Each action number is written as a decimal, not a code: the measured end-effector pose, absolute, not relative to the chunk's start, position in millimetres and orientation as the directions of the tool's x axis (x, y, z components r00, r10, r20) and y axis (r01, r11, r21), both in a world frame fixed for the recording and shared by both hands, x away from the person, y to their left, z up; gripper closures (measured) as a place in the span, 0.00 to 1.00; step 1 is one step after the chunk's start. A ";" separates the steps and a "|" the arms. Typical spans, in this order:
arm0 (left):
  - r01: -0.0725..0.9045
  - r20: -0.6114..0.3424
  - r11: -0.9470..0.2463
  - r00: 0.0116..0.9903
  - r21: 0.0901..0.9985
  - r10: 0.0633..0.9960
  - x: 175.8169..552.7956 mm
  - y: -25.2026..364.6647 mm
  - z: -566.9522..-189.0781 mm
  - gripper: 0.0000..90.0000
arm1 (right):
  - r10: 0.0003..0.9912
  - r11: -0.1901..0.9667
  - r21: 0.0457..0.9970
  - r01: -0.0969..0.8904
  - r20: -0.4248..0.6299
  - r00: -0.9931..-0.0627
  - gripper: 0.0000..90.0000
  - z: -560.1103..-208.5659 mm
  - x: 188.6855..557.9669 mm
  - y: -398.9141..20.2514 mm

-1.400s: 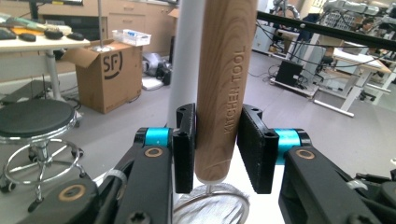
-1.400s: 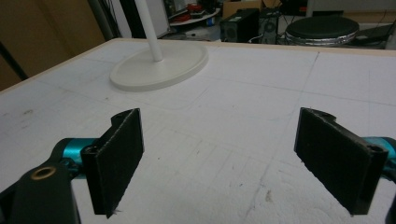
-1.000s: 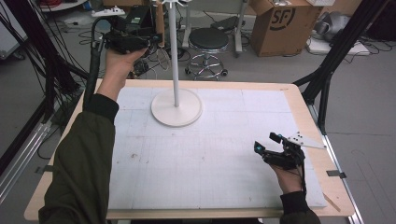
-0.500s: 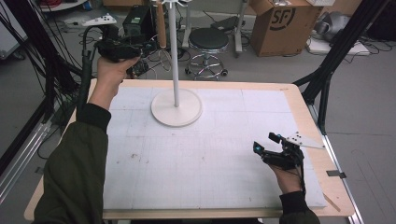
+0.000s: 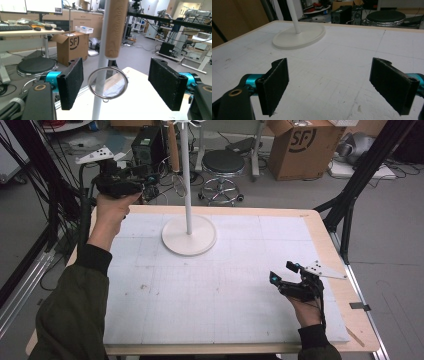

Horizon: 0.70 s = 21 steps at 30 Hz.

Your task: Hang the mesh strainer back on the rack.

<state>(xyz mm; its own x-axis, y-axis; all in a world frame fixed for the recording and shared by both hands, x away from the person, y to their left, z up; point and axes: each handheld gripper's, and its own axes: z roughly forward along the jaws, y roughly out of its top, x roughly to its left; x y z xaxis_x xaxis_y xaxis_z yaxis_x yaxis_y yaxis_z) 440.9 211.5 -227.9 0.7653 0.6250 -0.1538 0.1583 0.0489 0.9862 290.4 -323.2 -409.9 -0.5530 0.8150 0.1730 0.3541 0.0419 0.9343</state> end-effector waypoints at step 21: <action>0.174 -0.187 0.082 0.768 0.981 0.613 385.6 225.6 -278.1 0.30 | 0.807 0.050 0.938 0.342 0.164 -0.567 0.17 -405.7 289.7 -316.7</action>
<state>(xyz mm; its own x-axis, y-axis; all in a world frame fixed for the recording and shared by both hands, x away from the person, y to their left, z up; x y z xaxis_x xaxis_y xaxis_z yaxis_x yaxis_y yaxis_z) 385.6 225.6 -278.1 0.7679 0.6126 -0.1873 0.1740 0.0820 0.9813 289.7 -316.7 -405.7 -0.5668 0.8074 0.1640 0.3425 0.0498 0.9382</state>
